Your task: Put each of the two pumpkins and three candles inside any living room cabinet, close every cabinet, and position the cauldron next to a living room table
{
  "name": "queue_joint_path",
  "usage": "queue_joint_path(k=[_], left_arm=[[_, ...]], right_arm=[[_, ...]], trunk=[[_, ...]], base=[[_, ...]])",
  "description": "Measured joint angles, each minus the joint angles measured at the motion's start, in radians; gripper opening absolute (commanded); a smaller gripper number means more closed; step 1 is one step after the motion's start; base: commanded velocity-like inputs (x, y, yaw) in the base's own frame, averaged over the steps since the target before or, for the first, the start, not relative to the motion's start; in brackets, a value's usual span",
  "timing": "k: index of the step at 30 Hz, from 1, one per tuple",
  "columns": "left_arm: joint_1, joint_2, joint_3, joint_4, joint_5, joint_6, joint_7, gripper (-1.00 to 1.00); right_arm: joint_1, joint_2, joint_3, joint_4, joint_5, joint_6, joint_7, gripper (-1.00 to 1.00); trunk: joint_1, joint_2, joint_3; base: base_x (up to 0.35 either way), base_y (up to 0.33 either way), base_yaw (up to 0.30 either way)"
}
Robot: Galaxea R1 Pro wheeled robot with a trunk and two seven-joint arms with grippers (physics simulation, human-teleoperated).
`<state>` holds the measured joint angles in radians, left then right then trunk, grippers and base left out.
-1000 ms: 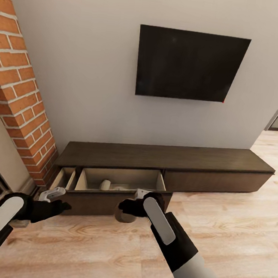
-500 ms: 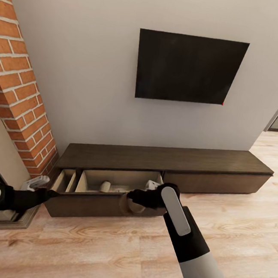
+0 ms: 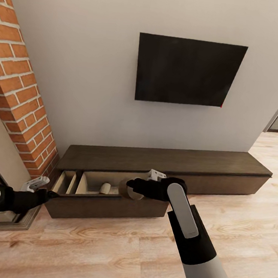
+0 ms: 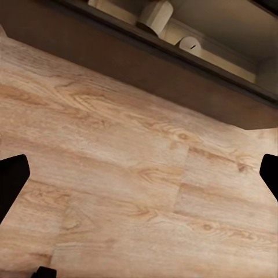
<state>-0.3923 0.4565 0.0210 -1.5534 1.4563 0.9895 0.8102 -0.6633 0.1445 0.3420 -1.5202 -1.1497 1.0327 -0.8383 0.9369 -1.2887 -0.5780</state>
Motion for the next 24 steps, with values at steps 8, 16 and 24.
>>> queue_joint_path(k=[8,16,24], left_arm=[[-0.002,-0.009,-0.009,0.005,-0.003,-0.001,0.0,1.0],[-0.003,-0.008,-0.012,0.0,-0.002,-0.001,-0.007,1.0],[-0.003,-0.004,-0.021,-0.001,-0.001,0.0,-0.009,1.0]], right_arm=[[0.0,-0.001,0.0,-0.004,0.007,-0.003,-0.002,-1.0],[0.0,0.002,0.0,0.002,0.013,-0.004,-0.004,-1.0],[0.0,-0.003,-0.001,0.012,0.017,-0.004,-0.007,-1.0]], trunk=[[-0.031,0.056,0.025],[-0.046,0.084,0.038],[-0.047,0.084,0.038]], base=[[0.0,0.0,0.0],[0.001,0.0,0.0],[0.205,0.0,0.0]])
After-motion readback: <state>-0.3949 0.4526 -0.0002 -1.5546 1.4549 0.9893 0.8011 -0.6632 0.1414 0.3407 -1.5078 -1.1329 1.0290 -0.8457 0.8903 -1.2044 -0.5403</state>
